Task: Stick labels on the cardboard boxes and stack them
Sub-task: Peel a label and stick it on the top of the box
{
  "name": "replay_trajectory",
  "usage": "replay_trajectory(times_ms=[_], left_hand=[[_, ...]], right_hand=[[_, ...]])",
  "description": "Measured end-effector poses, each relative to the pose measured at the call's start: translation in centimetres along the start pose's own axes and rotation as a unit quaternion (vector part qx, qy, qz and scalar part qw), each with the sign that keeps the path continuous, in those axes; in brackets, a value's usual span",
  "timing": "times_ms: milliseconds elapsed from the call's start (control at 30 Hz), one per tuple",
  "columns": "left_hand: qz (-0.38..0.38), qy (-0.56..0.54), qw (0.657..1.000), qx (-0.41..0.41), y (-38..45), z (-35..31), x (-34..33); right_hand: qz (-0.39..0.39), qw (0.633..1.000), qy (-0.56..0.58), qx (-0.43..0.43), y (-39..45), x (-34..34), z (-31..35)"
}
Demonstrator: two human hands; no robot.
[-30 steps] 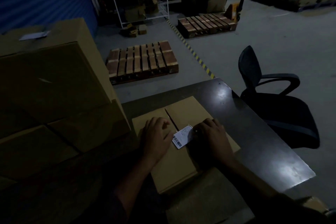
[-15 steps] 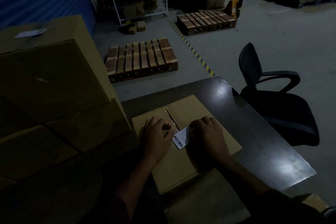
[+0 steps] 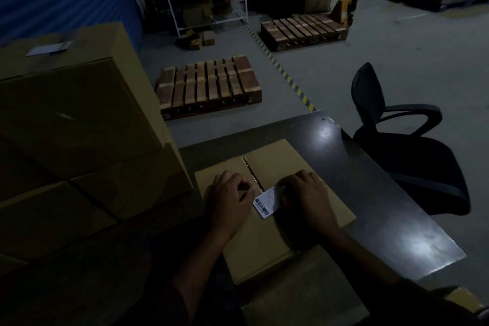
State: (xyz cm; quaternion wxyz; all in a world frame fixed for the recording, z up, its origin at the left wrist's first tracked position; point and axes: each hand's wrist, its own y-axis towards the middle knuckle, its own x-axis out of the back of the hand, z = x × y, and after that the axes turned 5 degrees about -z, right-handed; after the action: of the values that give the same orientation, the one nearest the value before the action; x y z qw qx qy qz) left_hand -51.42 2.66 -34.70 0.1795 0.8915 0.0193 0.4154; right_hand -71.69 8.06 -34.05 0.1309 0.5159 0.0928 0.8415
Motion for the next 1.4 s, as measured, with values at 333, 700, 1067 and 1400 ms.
replay_trajectory(times_ms=[333, 700, 1067, 1400], left_hand=[[-0.004, -0.002, 1.000, 0.004, 0.1, -0.2, 0.1], [0.046, 0.127, 0.985, 0.110, 4.1, 1.3, 0.8], [0.065, 0.124, 0.956, 0.260, 1.1, 3.8, 4.0], [0.033, 0.074, 0.997, 0.008, -0.1, 0.8, 3.0]], right_hand=[[-0.020, 1.000, 0.006, 0.021, 0.0, 0.0, -0.3], [-0.079, 0.997, -0.016, -0.020, -6.5, 0.3, 0.3], [0.079, 0.989, 0.003, 0.127, 4.5, 3.6, -2.7], [-0.028, 0.999, 0.033, -0.003, 0.5, 1.0, 1.0]])
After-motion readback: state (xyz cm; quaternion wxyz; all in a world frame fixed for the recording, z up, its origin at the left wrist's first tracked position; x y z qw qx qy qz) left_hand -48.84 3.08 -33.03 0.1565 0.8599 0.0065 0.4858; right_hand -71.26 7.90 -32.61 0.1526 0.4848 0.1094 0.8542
